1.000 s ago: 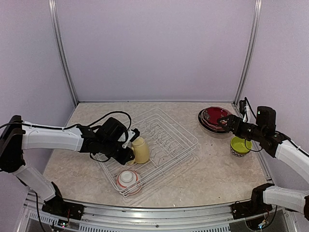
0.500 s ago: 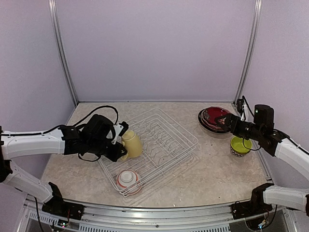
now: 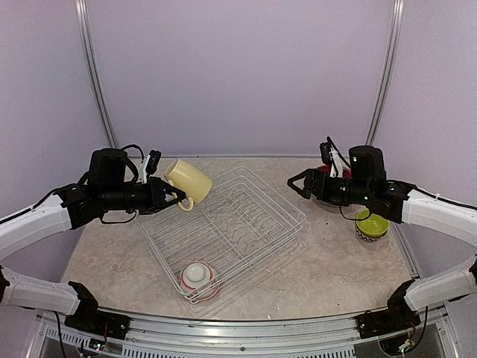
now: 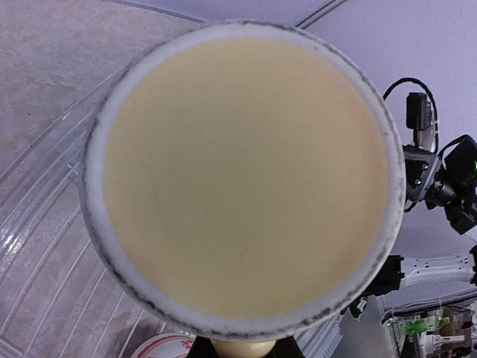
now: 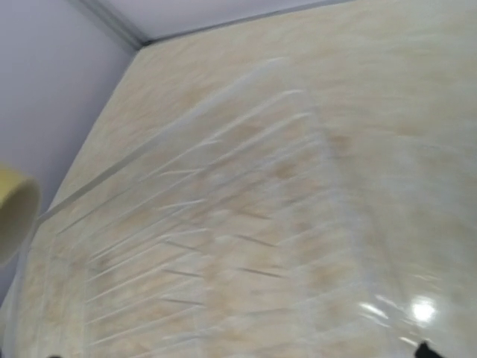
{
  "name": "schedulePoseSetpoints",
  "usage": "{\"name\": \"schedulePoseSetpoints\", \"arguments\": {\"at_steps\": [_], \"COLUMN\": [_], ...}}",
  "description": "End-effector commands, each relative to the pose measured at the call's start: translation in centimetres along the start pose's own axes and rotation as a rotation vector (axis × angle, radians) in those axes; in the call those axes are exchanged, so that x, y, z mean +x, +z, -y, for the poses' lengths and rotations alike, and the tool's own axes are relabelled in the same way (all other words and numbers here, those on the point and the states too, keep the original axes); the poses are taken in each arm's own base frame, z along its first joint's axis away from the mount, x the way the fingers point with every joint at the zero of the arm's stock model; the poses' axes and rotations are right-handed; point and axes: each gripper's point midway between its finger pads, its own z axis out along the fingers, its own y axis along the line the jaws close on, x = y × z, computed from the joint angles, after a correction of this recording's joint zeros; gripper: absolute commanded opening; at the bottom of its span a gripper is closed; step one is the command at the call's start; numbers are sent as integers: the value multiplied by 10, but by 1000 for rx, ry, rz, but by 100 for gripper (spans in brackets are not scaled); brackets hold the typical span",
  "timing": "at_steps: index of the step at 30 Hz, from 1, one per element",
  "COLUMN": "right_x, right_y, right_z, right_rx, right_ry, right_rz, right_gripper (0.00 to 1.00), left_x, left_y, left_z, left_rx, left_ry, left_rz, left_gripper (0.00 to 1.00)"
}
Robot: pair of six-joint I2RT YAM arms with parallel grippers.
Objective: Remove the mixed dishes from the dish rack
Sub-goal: Grab the cup from the dish rack, then pass from the left arm to the right
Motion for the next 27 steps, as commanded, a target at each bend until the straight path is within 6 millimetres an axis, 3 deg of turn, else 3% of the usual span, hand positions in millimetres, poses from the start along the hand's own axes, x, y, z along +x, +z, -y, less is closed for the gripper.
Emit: {"name": "schedulePoseSetpoints", "arguments": {"at_steps": [1, 8, 13, 19, 27], "right_x": [-10, -7, -3, -2, -7], "right_y": [28, 54, 62, 69, 51], "right_z": [-58, -160, -209, -214, -206], "right_rx": [-101, -411, -565, -583, -624], "right_ry": [-74, -90, -89, -21, 26], "right_rz": [14, 11, 19, 64, 166], "right_gripper": [100, 100, 100, 90, 39], "left_x": [-47, -57, -52, -33, -21], "left_y": [-20, -8, 9, 27, 34], "left_z": [72, 92, 100, 128, 135], "left_rx": [388, 549, 592, 621, 607], "left_ry": [-134, -220, -252, -196, -148], "left_rz": [70, 52, 19, -35, -7], "left_gripper": [0, 0, 0, 0, 0]}}
